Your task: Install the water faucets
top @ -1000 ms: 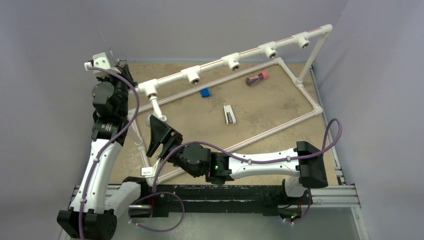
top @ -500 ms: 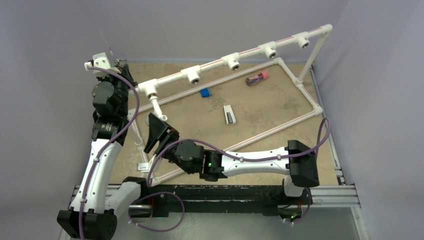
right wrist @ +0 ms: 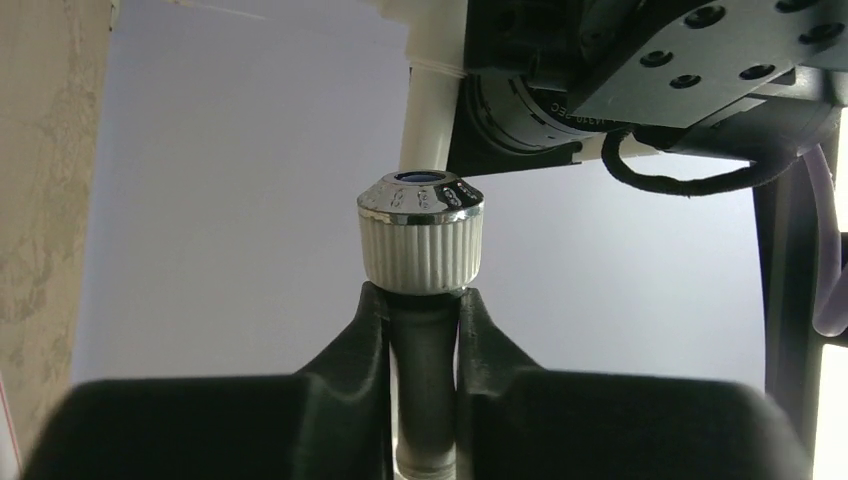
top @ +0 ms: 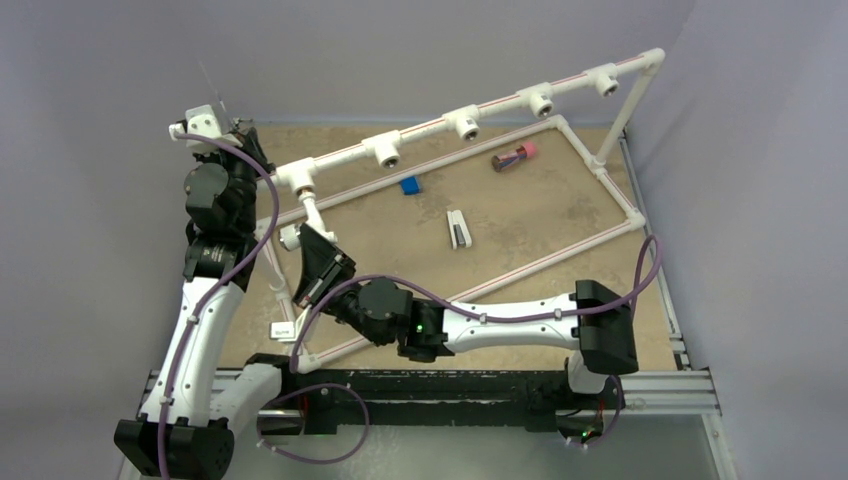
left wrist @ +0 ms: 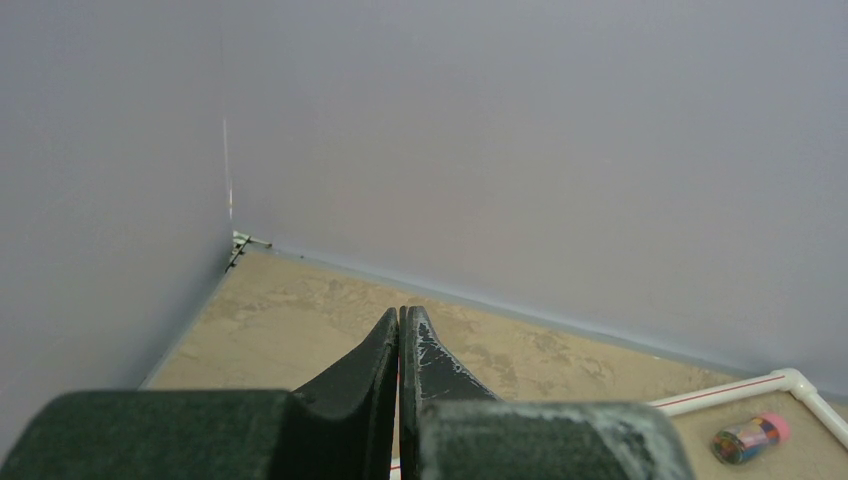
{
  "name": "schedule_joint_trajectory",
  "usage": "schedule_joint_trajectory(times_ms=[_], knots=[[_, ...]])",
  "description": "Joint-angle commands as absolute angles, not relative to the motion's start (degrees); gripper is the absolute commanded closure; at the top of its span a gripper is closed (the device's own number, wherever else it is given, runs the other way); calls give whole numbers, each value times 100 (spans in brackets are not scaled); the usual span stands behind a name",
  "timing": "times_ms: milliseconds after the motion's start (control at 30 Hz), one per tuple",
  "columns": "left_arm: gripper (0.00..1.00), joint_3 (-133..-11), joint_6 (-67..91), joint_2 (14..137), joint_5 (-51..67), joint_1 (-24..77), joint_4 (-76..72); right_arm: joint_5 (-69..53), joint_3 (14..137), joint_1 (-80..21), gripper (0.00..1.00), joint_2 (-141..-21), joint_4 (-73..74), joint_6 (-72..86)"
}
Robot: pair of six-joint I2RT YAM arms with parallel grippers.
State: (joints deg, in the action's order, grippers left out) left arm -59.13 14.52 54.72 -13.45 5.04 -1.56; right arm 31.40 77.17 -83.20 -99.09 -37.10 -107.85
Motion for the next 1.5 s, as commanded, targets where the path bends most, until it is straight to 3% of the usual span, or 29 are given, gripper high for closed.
schedule_joint_trajectory(times_ms=[0,233,800,1133,1467], knots=[[100,-5467,1521,5651,-883,624,1409,3561,7998,-8103,100,-10069,-4502,-10254],[100,-5475,1512,5641,-896,624,1415,3682,7781,-8104,100,-10114,-5422,-8705],[100,-5467,1521,5638,-888,624,1426,3787,7480,-8100,100,-9809,-6184,-1393],[100,-5461,1521,5643,-888,624,1419,4232,6694,-7954,100,-9510,-7068,2170],[100,-5458,1538,5634,-827,624,1415,3755,6157,-7632,96,-9204,-7082,4925]])
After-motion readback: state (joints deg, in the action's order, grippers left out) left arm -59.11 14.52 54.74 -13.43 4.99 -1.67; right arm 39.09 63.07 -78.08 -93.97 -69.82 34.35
